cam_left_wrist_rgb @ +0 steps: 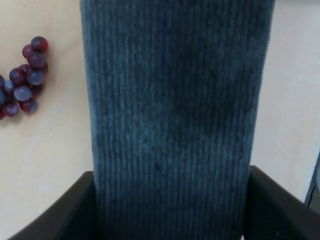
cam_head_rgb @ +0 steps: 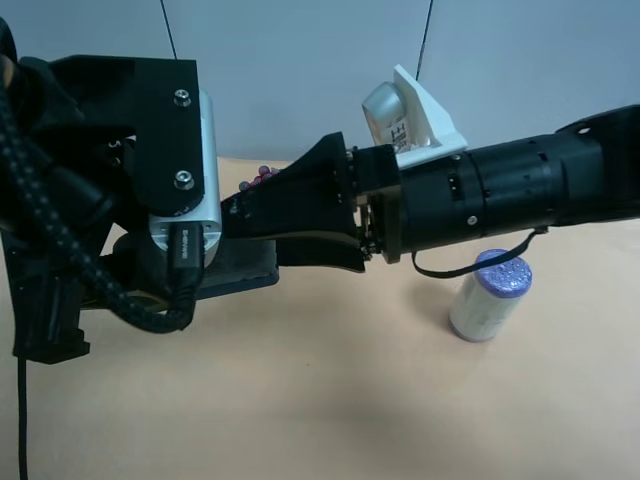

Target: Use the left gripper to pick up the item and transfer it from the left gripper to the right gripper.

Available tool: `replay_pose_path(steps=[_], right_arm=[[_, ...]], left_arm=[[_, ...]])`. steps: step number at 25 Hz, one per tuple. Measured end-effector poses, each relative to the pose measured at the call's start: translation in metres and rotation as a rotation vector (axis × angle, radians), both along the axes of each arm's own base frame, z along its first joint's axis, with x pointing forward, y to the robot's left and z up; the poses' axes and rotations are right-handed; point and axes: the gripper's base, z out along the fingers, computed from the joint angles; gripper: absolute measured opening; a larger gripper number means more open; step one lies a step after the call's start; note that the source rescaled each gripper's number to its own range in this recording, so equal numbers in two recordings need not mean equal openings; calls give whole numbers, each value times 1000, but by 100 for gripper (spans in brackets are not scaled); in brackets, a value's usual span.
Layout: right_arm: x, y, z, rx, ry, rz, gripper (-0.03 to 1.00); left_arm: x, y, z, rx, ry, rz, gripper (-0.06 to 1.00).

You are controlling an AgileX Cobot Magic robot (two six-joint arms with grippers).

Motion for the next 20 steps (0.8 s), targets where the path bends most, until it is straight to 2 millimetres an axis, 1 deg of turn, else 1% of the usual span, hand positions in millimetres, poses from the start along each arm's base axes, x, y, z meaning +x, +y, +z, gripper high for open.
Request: replay_pose_path(steps=[6,8,11,12,16,20], right_arm=[[8,29,-10,-11,17,72,100],[8,35,-11,-11,15,87,97],[5,38,-10,-7,15,102,90],[5,38,-10,-7,15,102,90],[5,38,-10,-5,14,104,80],[5,38,-10,-5,14,104,65]], left_arm=[[0,0,0,0,0,0,0],[0,0,0,0,0,0,0],[0,0,0,0,0,0,0],[0,0,0,0,0,0,0],[0,0,0,0,0,0,0],[0,0,0,0,0,0,0]])
